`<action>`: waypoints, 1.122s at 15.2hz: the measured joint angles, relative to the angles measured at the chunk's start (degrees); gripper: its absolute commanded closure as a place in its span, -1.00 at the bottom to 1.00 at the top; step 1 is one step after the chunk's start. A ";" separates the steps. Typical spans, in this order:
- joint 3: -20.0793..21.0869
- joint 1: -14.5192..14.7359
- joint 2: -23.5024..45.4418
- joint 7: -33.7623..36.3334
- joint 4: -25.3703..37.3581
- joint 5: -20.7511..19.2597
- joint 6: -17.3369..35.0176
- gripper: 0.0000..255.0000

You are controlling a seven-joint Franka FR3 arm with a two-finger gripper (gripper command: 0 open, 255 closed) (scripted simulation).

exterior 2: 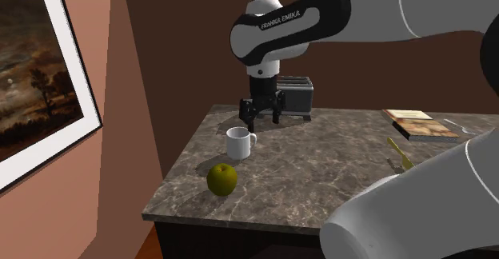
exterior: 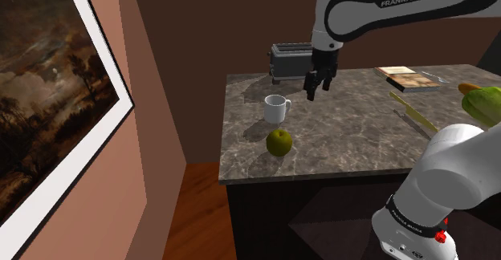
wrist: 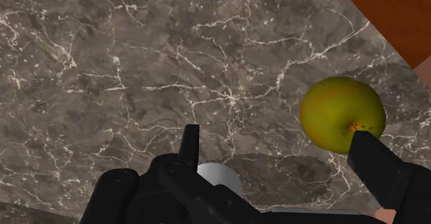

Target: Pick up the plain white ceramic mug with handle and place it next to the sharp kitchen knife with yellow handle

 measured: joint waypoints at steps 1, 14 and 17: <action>0.08 0.10 2.37 0.26 0.92 0.16 1.61 -1.00; 0.00 0.34 30.30 1.43 14.88 1.65 17.41 -1.00; 0.01 0.37 36.65 1.61 20.01 2.07 19.05 -1.00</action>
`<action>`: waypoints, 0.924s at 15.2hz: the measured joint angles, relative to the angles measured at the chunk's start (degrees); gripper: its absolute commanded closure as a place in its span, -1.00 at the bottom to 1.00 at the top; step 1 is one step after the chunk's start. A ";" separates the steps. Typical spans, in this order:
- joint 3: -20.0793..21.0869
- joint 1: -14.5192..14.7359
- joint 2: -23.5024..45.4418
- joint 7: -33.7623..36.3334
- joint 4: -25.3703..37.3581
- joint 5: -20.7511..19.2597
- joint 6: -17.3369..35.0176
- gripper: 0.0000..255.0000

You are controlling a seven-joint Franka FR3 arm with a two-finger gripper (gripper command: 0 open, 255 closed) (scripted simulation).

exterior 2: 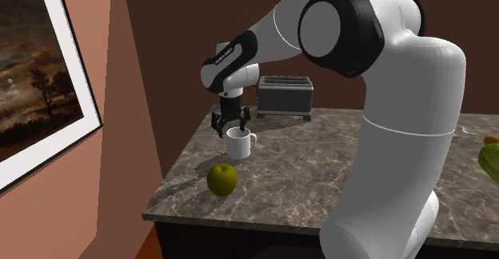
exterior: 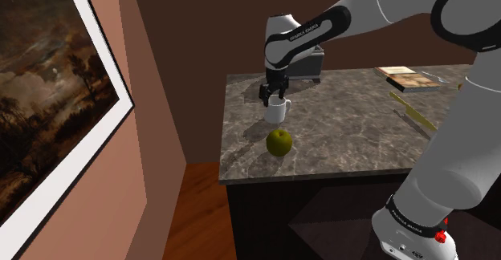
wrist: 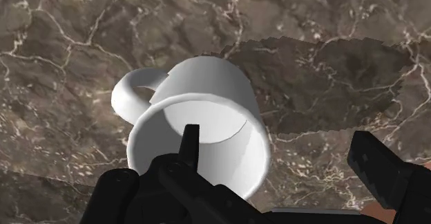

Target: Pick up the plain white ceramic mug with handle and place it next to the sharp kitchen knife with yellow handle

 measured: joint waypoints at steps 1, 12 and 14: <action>0.03 0.01 2.70 0.05 2.43 0.17 0.43 -1.00; 0.01 -0.12 9.08 -0.04 3.25 0.47 6.18 -1.00; 0.01 -0.12 9.13 -0.05 3.20 0.47 6.29 -1.00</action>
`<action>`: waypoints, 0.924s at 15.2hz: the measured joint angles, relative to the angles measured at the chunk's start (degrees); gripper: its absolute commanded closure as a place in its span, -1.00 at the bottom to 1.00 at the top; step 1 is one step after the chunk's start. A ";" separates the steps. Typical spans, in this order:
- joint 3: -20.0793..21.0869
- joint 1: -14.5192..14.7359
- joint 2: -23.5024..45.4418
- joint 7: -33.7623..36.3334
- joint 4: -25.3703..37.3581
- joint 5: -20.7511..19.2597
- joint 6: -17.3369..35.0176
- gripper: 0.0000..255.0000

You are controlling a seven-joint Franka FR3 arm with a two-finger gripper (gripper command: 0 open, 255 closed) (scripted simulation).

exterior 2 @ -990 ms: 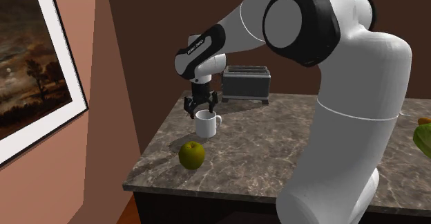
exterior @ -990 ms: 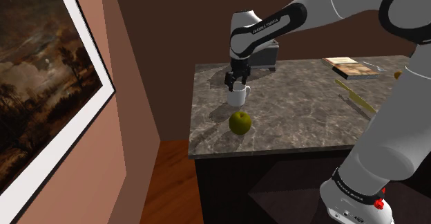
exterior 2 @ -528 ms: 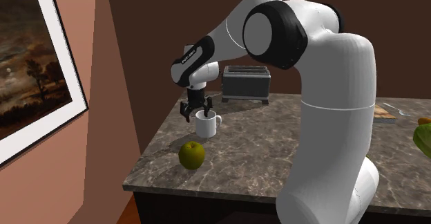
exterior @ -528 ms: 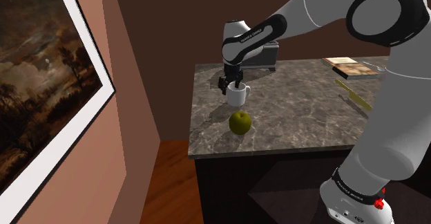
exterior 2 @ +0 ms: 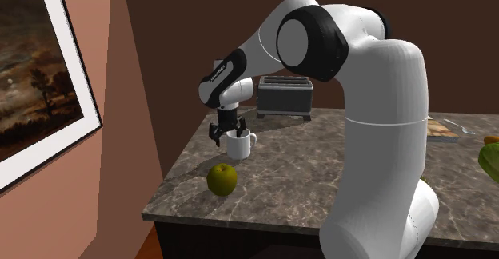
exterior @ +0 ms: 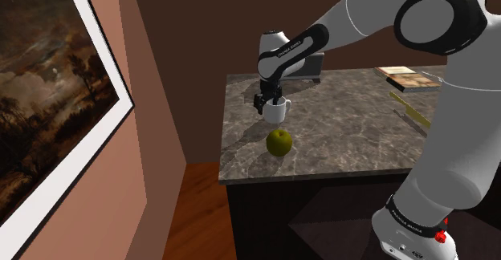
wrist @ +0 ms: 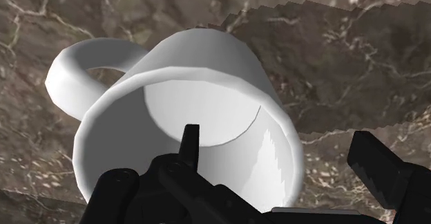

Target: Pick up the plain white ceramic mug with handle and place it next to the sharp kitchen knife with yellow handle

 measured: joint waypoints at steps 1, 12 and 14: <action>0.00 0.00 0.00 0.00 -0.01 0.00 0.02 -1.00; 0.00 0.00 0.00 0.00 -0.02 0.00 0.01 1.00; 0.00 0.01 -0.16 0.01 0.13 0.00 -0.30 1.00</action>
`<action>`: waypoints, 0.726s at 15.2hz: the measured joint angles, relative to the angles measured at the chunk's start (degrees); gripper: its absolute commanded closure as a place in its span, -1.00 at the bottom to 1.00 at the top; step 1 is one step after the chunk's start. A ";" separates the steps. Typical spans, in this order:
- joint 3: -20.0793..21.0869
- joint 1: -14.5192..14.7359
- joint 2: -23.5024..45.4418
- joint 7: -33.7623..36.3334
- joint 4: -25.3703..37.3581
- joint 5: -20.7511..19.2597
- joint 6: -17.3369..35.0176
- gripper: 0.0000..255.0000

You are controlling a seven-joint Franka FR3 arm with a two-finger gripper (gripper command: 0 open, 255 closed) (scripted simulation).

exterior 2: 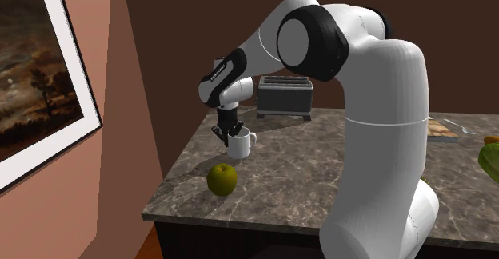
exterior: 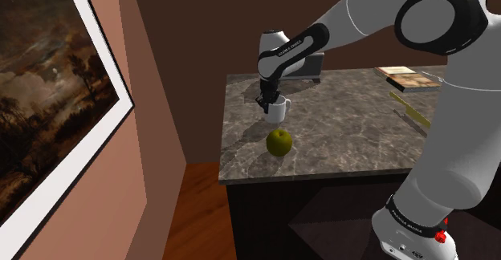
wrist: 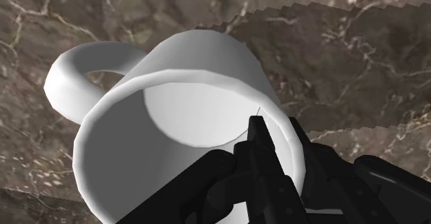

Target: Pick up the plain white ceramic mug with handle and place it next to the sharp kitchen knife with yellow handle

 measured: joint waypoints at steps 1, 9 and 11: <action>0.01 0.03 -0.30 0.05 0.14 -0.02 -0.44 1.00; -0.05 -0.02 -3.21 -0.09 2.77 -0.05 -5.95 1.00; -0.03 0.01 -3.75 -0.03 3.61 -0.07 -7.33 1.00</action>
